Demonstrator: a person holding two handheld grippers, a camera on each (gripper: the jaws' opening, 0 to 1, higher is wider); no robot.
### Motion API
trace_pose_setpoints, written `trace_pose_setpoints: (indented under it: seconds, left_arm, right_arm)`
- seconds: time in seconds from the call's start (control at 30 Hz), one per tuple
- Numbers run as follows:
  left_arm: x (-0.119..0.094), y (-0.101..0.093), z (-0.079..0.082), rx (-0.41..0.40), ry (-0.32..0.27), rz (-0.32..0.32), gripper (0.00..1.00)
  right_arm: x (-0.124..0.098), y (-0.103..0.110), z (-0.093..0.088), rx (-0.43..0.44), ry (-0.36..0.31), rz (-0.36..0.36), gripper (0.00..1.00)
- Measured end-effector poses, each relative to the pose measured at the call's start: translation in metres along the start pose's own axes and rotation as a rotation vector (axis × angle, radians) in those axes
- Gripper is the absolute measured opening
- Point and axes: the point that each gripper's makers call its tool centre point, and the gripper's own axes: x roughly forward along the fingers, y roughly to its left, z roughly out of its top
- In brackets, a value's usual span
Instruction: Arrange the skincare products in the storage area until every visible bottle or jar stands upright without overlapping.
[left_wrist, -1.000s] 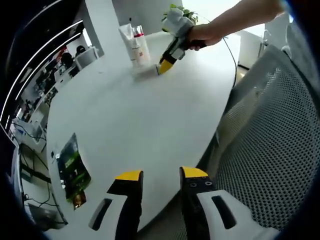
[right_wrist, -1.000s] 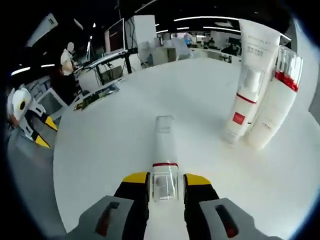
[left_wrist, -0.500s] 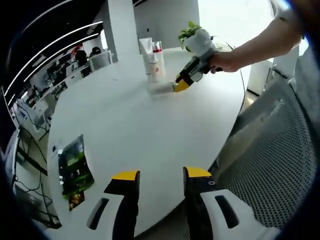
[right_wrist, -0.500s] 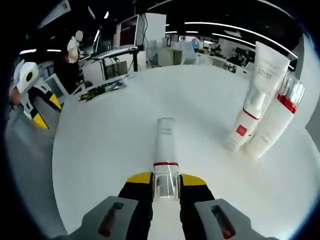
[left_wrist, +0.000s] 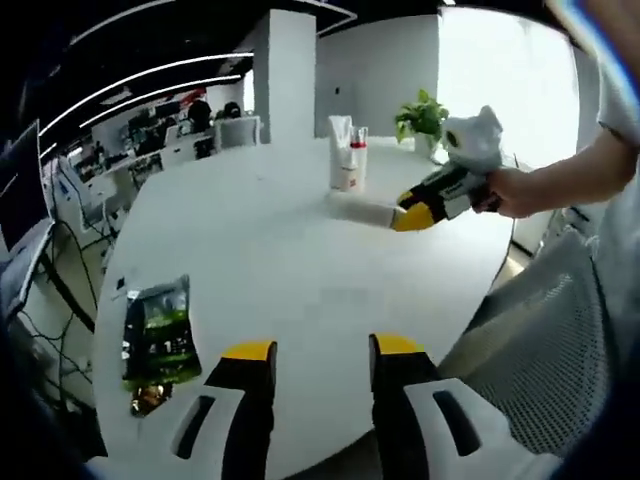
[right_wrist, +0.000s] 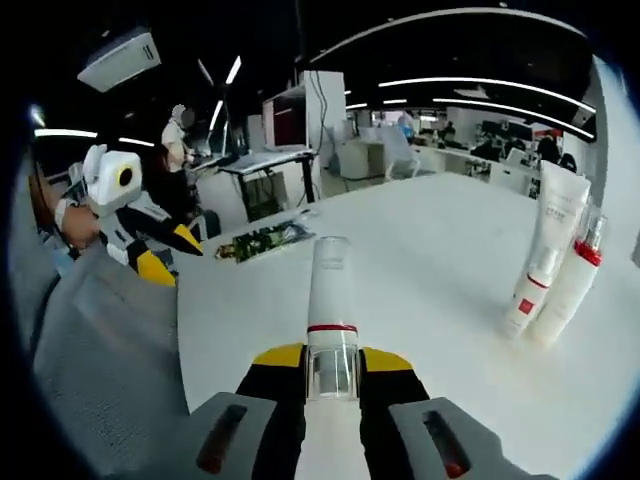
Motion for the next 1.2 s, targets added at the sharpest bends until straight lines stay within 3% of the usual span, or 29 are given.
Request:
trace_pose_setpoints:
  seconds: [0.2, 0.3, 0.4, 0.5, 0.67, 0.7, 0.73, 0.83, 0.9, 1.0, 1.2]
  left_arm:
    - [-0.004, -0.004, 0.019, -0.2, -0.083, -0.083, 0.4]
    - [-0.006, -0.022, 0.028, -0.302, -0.132, -0.186, 0.42]
    - [-0.011, -0.03, 0.039, -0.288, -0.209, -0.232, 0.42]
    - [-0.015, -0.037, 0.045, -0.295, -0.238, -0.28, 0.33]
    - [-0.019, -0.055, 0.049, -0.462, -0.244, -0.411, 0.1]
    - [-0.019, -0.056, 0.049, -0.473, -0.243, -0.423, 0.08]
    - [-0.021, -0.058, 0.052, -0.537, -0.247, -0.449, 0.08]
    - [-0.029, -0.057, 0.066, -0.671, -0.319, -0.509, 0.15]
    - [-0.033, -0.056, 0.069, -0.693, -0.343, -0.54, 0.17]
    - [-0.033, -0.054, 0.068, -0.722, -0.345, -0.552, 0.22]
    - [-0.026, -0.055, 0.067, -0.767, -0.332, -0.556, 0.5]
  right_arm:
    - [-0.003, 0.038, 0.019, -0.024, -0.051, 0.071, 0.13]
    - [-0.009, 0.05, 0.026, -0.049, -0.072, 0.089, 0.13]
    - [-0.015, 0.057, 0.031, -0.058, -0.092, 0.096, 0.13]
    - [-0.024, 0.064, 0.038, -0.08, -0.111, 0.104, 0.13]
    - [-0.035, 0.07, 0.042, -0.141, -0.115, 0.109, 0.13]
    - [-0.037, 0.072, 0.043, -0.154, -0.111, 0.115, 0.13]
    - [-0.038, 0.073, 0.043, -0.169, -0.108, 0.117, 0.13]
    - [-0.038, 0.08, 0.045, -0.244, -0.09, 0.133, 0.13]
    - [-0.036, 0.085, 0.048, -0.295, -0.08, 0.145, 0.13]
    - [-0.035, 0.094, 0.056, -0.366, -0.074, 0.154, 0.13]
    - [-0.035, 0.113, 0.062, -0.51, -0.049, 0.169, 0.13]
